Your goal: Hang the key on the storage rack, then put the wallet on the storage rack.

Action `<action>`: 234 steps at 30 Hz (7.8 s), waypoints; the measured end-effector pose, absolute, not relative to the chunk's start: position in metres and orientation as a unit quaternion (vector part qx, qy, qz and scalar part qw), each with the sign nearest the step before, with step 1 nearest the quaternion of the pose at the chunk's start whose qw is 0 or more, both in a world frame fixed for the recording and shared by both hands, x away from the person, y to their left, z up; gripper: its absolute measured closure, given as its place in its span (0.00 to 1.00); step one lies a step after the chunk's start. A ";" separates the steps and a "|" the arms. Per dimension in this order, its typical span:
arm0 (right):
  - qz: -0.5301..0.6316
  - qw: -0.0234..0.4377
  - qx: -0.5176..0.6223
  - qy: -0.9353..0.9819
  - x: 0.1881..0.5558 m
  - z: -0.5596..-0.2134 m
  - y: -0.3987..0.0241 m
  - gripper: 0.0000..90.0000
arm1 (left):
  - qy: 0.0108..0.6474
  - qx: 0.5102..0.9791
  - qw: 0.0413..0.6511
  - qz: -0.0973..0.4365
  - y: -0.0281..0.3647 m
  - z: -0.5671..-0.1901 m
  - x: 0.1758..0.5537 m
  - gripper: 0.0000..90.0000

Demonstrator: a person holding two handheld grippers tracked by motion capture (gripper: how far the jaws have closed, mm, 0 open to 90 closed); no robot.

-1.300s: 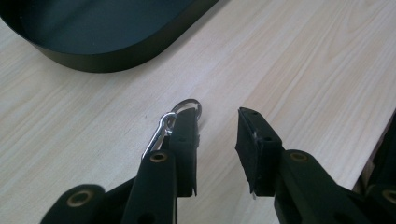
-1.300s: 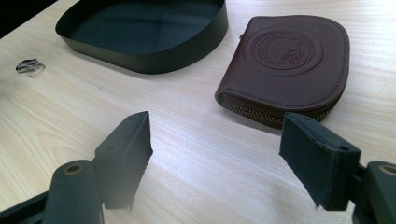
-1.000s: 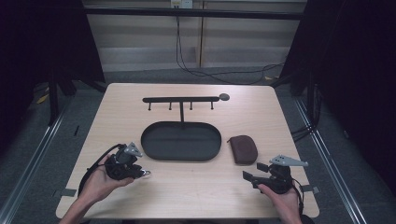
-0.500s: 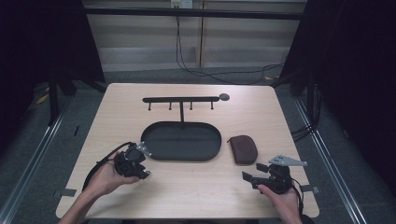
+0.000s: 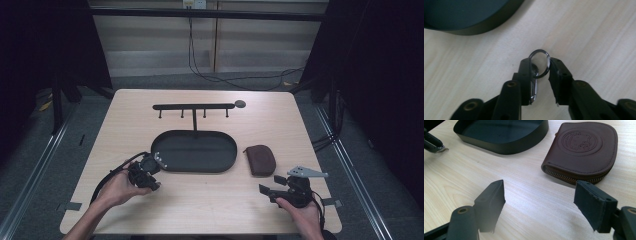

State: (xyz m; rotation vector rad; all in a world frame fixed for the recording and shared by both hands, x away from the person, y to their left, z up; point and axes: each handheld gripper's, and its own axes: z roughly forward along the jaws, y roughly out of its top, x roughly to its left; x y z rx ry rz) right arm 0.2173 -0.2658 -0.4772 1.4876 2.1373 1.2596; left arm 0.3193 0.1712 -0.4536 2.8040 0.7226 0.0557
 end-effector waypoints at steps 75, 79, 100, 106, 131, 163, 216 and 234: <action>0.427 0.118 0.512 0.736 0.219 -0.478 -0.266 0.26 | 0.269 0.959 0.093 0.006 0.185 -0.357 0.349 0.99; 0.428 0.118 0.511 0.736 0.218 -0.478 -0.266 0.26 | 0.267 0.959 0.093 0.006 0.184 -0.347 0.352 0.99; 0.429 0.115 0.510 0.737 0.218 -0.478 -0.265 0.25 | 0.266 0.960 0.083 0.032 0.177 -0.304 0.371 0.99; 0.429 0.115 0.509 0.737 0.217 -0.478 -0.265 0.25 | 0.263 0.961 0.076 0.035 0.172 -0.293 0.380 0.99; 0.430 0.111 0.508 0.738 0.217 -0.478 -0.265 0.25 | 0.280 0.957 0.071 0.019 0.154 -0.276 0.417 0.99; 0.422 0.107 0.509 0.742 0.218 -0.479 -0.265 0.24 | 0.301 0.950 0.078 0.015 0.140 -0.287 0.452 0.99; 0.417 0.106 0.509 0.746 0.220 -0.480 -0.263 0.24 | 0.384 0.900 0.193 0.073 0.199 -0.306 0.408 0.68; 0.416 0.108 0.508 0.747 0.221 -0.480 -0.262 0.23 | 0.385 0.869 0.292 0.110 0.224 -0.328 0.358 0.51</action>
